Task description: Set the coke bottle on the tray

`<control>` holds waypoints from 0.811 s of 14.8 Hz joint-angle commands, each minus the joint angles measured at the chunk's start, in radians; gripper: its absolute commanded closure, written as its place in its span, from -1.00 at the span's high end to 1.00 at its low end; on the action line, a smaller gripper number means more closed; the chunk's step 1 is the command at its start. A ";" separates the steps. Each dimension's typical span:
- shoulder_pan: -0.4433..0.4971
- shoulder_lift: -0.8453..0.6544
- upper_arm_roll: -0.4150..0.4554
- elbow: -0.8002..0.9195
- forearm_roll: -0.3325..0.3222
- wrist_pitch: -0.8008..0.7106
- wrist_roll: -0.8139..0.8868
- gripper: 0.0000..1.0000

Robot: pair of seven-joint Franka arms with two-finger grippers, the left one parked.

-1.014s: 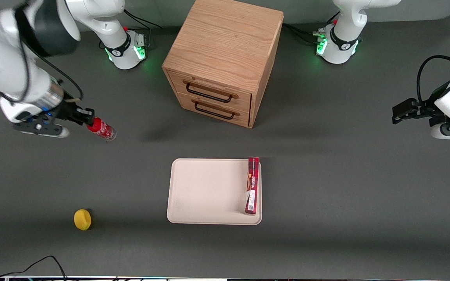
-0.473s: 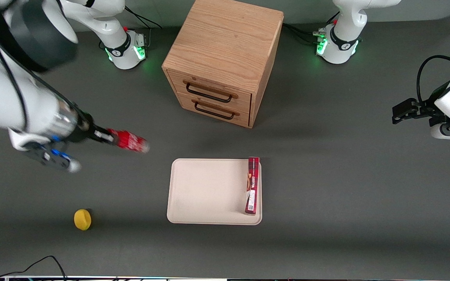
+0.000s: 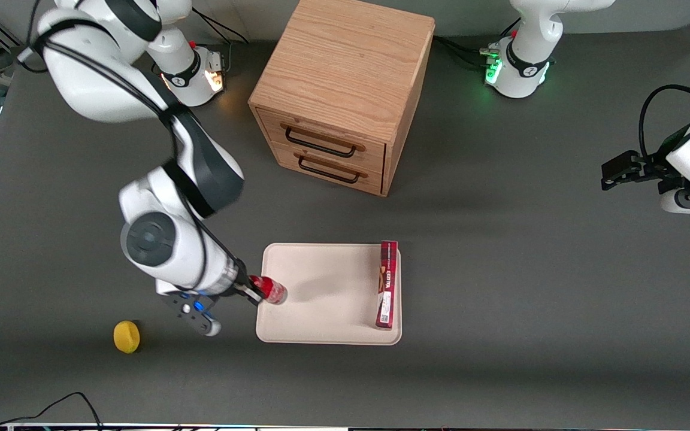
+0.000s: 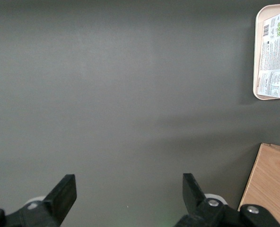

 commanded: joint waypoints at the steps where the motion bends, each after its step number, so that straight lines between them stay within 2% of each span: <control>1: 0.014 0.064 0.019 0.073 -0.074 0.007 0.041 -1.00; 7: 0.015 0.119 0.018 0.072 -0.136 0.056 0.053 -1.00; 8: 0.015 0.119 0.018 0.072 -0.136 0.059 0.061 0.98; 10: 0.009 0.110 0.022 0.072 -0.133 0.045 0.059 1.00; 12: -0.004 0.061 0.057 0.072 -0.133 -0.034 0.046 1.00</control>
